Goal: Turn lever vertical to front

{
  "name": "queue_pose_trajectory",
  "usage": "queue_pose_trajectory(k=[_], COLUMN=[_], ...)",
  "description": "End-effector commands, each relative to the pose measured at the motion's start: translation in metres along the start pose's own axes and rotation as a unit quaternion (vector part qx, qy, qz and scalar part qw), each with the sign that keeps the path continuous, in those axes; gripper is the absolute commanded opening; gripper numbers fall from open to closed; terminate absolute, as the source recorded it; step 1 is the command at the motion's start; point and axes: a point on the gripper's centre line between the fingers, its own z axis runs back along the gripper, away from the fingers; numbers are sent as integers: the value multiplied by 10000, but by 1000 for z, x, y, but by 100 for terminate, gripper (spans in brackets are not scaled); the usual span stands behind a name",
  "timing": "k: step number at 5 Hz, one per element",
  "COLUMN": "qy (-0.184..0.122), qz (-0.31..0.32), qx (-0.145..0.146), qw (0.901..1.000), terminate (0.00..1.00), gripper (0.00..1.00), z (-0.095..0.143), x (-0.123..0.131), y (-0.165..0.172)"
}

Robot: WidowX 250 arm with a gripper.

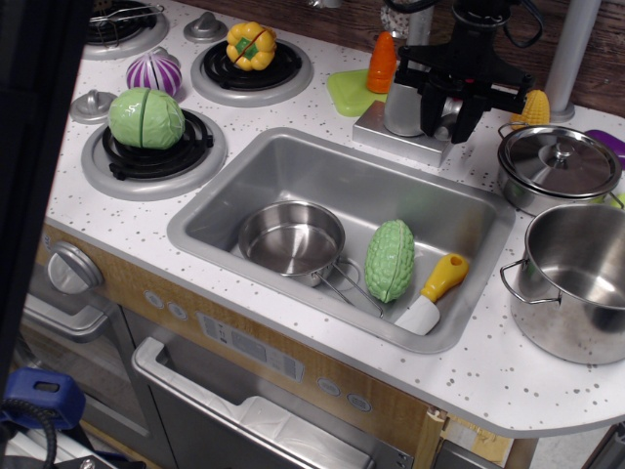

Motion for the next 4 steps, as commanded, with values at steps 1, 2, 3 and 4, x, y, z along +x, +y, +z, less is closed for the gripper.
queue_pose_trajectory(k=[1,2,3,4], qy=[-299,-302,-322,-502], qz=[-3,-37,-104,-202], qx=[-265,-277,31,514], qw=[9992,9992,9994,9972], terminate=[0,0,0,0], gripper=[0,100,100,100], z=[15,12,28,44], x=[2,3,5,2], y=[-10,-9,-7,-3])
